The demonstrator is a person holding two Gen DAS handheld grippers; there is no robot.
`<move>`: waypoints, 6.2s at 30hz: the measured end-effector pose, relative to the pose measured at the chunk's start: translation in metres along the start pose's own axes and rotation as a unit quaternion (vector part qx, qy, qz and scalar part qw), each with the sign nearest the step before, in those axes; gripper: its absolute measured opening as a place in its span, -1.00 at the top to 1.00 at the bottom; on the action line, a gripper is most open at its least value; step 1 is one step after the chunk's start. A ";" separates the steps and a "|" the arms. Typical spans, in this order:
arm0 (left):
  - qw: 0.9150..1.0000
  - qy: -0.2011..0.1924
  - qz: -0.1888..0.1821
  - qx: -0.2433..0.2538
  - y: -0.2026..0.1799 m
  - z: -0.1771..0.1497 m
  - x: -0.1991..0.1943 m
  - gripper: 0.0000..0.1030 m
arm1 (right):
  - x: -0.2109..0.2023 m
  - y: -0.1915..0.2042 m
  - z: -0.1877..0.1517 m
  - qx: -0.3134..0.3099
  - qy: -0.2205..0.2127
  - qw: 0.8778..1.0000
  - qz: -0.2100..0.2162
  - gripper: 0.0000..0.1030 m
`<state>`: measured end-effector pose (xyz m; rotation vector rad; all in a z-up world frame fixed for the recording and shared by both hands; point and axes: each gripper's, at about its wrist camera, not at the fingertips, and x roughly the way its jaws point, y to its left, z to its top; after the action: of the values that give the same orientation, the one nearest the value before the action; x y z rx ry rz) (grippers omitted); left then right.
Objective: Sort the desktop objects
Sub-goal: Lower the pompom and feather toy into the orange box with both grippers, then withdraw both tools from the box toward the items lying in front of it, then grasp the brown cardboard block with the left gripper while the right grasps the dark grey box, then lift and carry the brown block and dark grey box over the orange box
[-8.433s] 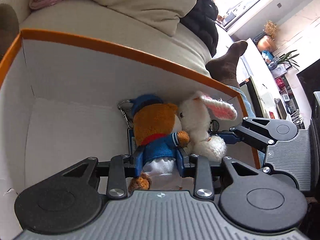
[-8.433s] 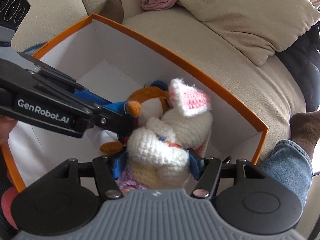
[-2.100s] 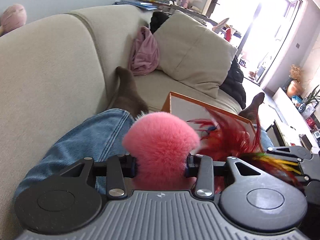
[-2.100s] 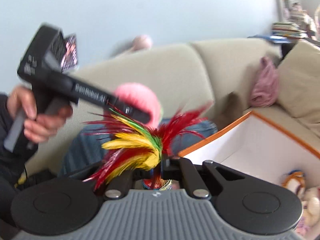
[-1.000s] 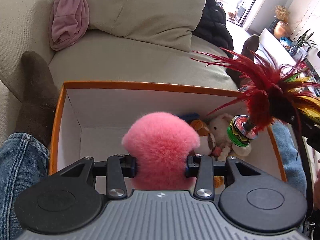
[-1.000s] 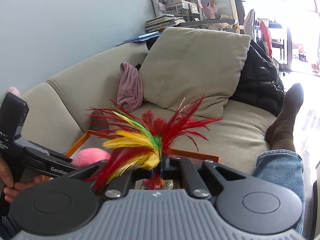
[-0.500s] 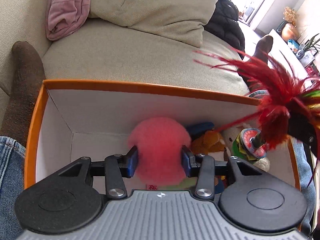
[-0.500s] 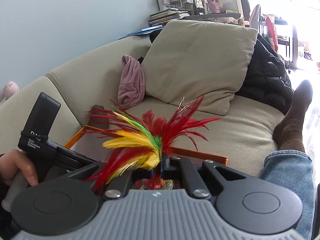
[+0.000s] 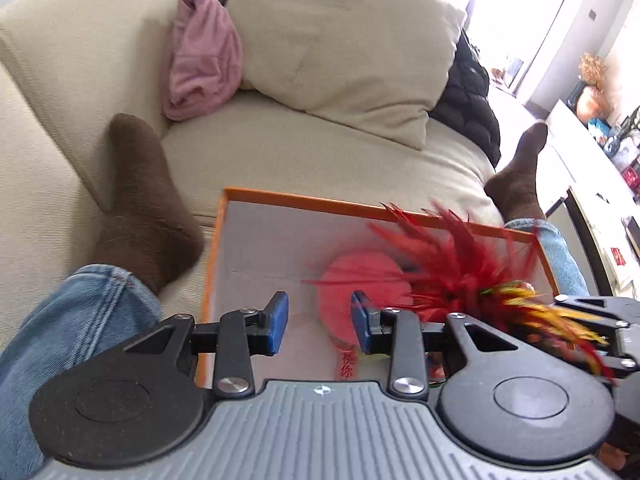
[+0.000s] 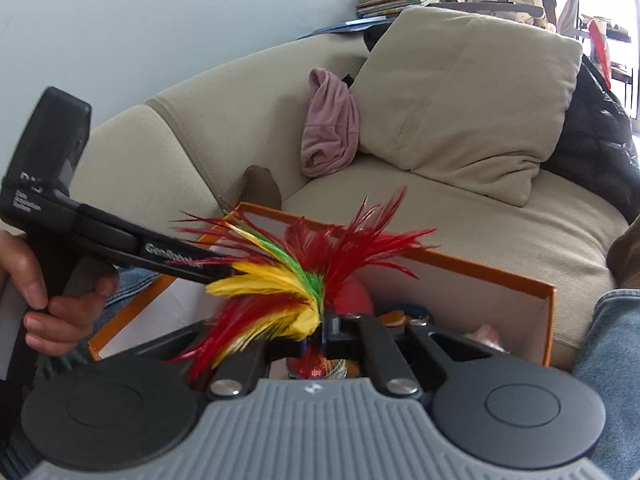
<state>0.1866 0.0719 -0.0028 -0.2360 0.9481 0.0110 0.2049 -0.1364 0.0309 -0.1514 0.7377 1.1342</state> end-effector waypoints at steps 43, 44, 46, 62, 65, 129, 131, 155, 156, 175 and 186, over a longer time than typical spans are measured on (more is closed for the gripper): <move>0.995 0.003 -0.058 0.078 -0.010 -0.107 -0.098 0.23 | -0.099 0.070 -0.054 -0.024 -0.030 0.999 0.001 0.41; 0.994 0.015 -0.063 0.084 -0.012 -0.115 -0.097 0.23 | -0.102 0.074 -0.057 -0.026 -0.026 0.999 0.003 0.42; 0.992 0.045 -0.071 0.099 -0.016 -0.131 -0.093 0.23 | -0.104 0.080 -0.067 -0.026 -0.004 1.000 0.007 0.42; 0.947 0.253 -0.054 0.191 -0.067 -0.225 -0.031 -0.22 | -0.103 0.074 -0.137 0.036 0.088 0.995 -0.018 0.38; 0.940 0.268 -0.039 0.207 -0.075 -0.231 -0.021 -0.25 | -0.109 0.071 -0.141 0.046 0.085 0.995 -0.026 0.37; 0.953 0.248 -0.162 0.058 -0.034 -0.211 -0.028 0.00 | -0.079 0.103 -0.194 0.079 0.285 0.954 -0.044 -0.15; 0.961 0.228 -0.129 0.081 -0.035 -0.208 -0.038 0.00 | -0.079 0.102 -0.195 0.083 0.283 0.954 -0.052 -0.04; 0.983 0.061 -0.127 0.114 -0.089 -0.047 -0.059 -0.01 | -0.159 0.037 -0.025 0.055 0.054 0.991 -0.110 0.28; 0.984 0.067 -0.117 0.113 -0.091 -0.042 -0.050 -0.01 | -0.151 0.030 -0.021 0.062 0.068 0.990 -0.110 0.28; 0.972 0.163 -0.128 0.113 -0.092 -0.050 0.046 -0.01 | -0.046 -0.010 -0.006 0.060 0.293 0.949 -0.100 0.28; 0.967 0.175 -0.132 0.128 -0.098 -0.054 0.063 -0.01 | -0.022 -0.025 -0.004 0.094 0.356 0.924 -0.106 0.28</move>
<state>0.1905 -0.0402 -0.0646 -0.1235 1.2508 -0.4076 0.2193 -0.1664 0.0352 -0.4842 1.4338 0.7799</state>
